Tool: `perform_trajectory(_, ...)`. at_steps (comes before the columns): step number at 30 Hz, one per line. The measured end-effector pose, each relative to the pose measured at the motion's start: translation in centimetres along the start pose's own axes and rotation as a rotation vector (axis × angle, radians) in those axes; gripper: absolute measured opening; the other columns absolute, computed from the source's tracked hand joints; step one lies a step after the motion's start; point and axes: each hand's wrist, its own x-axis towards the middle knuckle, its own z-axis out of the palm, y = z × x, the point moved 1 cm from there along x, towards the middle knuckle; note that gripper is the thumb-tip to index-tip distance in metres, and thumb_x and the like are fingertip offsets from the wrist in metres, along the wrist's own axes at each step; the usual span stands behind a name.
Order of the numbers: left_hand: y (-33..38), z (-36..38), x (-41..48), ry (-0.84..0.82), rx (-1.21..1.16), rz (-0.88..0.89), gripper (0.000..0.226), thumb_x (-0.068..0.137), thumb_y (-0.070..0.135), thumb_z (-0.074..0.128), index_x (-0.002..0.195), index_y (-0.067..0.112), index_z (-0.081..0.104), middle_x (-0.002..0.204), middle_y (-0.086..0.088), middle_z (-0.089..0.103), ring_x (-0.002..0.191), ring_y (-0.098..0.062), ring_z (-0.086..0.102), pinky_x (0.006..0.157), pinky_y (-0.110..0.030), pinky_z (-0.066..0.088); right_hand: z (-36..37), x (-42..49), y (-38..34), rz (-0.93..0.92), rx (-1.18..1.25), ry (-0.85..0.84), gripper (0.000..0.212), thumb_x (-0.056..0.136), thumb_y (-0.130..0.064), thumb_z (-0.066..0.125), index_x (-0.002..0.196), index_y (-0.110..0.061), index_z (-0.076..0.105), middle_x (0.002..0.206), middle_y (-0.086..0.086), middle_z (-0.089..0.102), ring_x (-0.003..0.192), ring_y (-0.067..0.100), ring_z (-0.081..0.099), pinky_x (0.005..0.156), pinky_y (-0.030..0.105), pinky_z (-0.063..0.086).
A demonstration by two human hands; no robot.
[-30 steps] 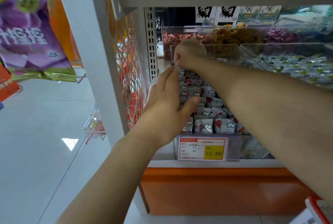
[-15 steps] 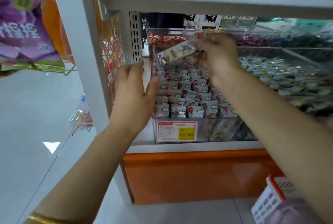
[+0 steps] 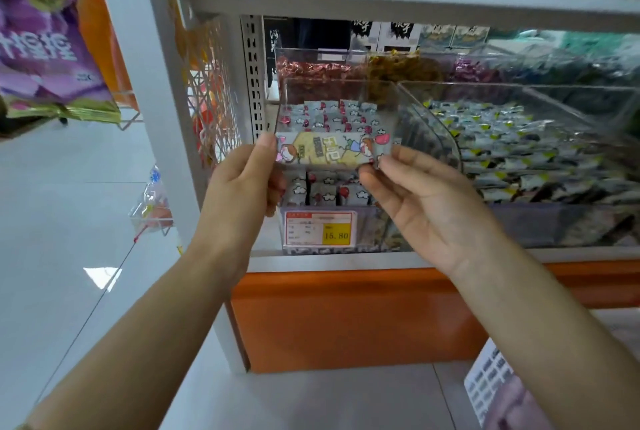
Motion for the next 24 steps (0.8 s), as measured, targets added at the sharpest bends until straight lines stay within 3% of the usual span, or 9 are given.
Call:
perform_trajectory(4, 0.1, 0.1, 0.2, 0.032, 0.001, -0.044, 0.035, 0.098, 0.035, 0.038, 0.074, 0.015, 0.054, 0.047, 0.01, 0.051, 0.045, -0.003, 0.041, 0.046, -0.016, 0.037, -0.4, 0.1, 0.0, 0.018, 0.002, 0.0, 0.019, 0.067, 0.001, 0.061, 0.085, -0.003, 0.065, 0.071, 0.011, 0.072, 0.066, 0.017, 0.071, 0.054, 0.019, 0.055)
perform_trajectory(9, 0.4, -0.1, 0.3, 0.014, -0.124, -0.1, 0.047, 0.098, 0.032, 0.044, 0.052, 0.025, 0.051, 0.045, 0.007, 0.046, 0.041, -0.005, 0.036, 0.046, -0.018, 0.037, -0.5, 0.4, 0.0, 0.036, 0.06, 0.003, 0.031, 0.066, 0.0, 0.06, 0.097, -0.001, 0.06, 0.068, 0.011, 0.071, 0.063, 0.016, 0.071, 0.05, 0.019, 0.054)
perform_trajectory(11, 0.4, -0.2, 0.4, -0.043, -0.189, -0.129, 0.048, 0.098, 0.029, 0.045, 0.05, 0.022, 0.047, 0.046, 0.006, 0.044, 0.04, -0.006, 0.034, 0.043, -0.016, 0.036, -0.6, 0.5, 0.1, 0.025, 0.079, 0.02, 0.035, 0.067, 0.0, 0.059, 0.101, 0.0, 0.058, 0.066, 0.011, 0.07, 0.061, 0.015, 0.07, 0.048, 0.018, 0.053)
perform_trajectory(16, 0.5, -0.8, 0.9, -0.219, -0.139, -0.088, 0.037, 0.097, 0.019, 0.044, 0.063, 0.008, 0.053, 0.047, 0.003, 0.049, 0.044, -0.006, 0.039, 0.044, -0.013, 0.04, -0.9, 0.7, 0.0, -0.028, 0.036, 0.09, 0.022, 0.088, 0.004, 0.05, 0.107, -0.001, 0.059, 0.07, 0.01, 0.071, 0.059, 0.014, 0.069, 0.049, 0.019, 0.053)
perform_trajectory(19, 0.8, -1.2, 0.8, -0.243, 0.05, 0.059, 0.027, 0.095, 0.009, 0.048, 0.073, 0.014, 0.063, 0.057, 0.0, 0.062, 0.049, -0.004, 0.049, 0.05, -0.013, 0.044, -1.2, 0.5, -0.2, -0.15, -0.232, 0.108, 0.021, 0.095, -0.014, 0.049, 0.102, -0.016, 0.068, 0.095, 0.011, 0.068, 0.067, 0.017, 0.069, 0.053, 0.024, 0.054)
perform_trajectory(21, 1.0, -1.2, 0.6, -0.248, 0.174, 0.159, 0.026, 0.094, 0.003, 0.048, 0.086, 0.019, 0.067, 0.064, -0.001, 0.068, 0.053, -0.001, 0.054, 0.053, -0.011, 0.045, -1.2, 0.5, -0.2, -0.225, -0.365, 0.091, 0.017, 0.093, -0.021, 0.054, 0.098, -0.02, 0.07, 0.098, 0.008, 0.065, 0.073, 0.017, 0.067, 0.057, 0.026, 0.055)
perform_trajectory(24, 1.2, -1.3, 0.5, -0.256, 0.241, 0.166, 0.036, 0.092, -0.002, 0.048, 0.111, 0.022, 0.066, 0.079, -0.003, 0.07, 0.066, -0.005, 0.062, 0.063, -0.013, 0.051, -1.3, 0.5, 0.0, -0.3, -0.484, 0.097, 0.013, 0.09, -0.006, 0.057, 0.092, -0.015, 0.066, 0.101, 0.012, 0.065, 0.08, 0.018, 0.068, 0.064, 0.026, 0.056)
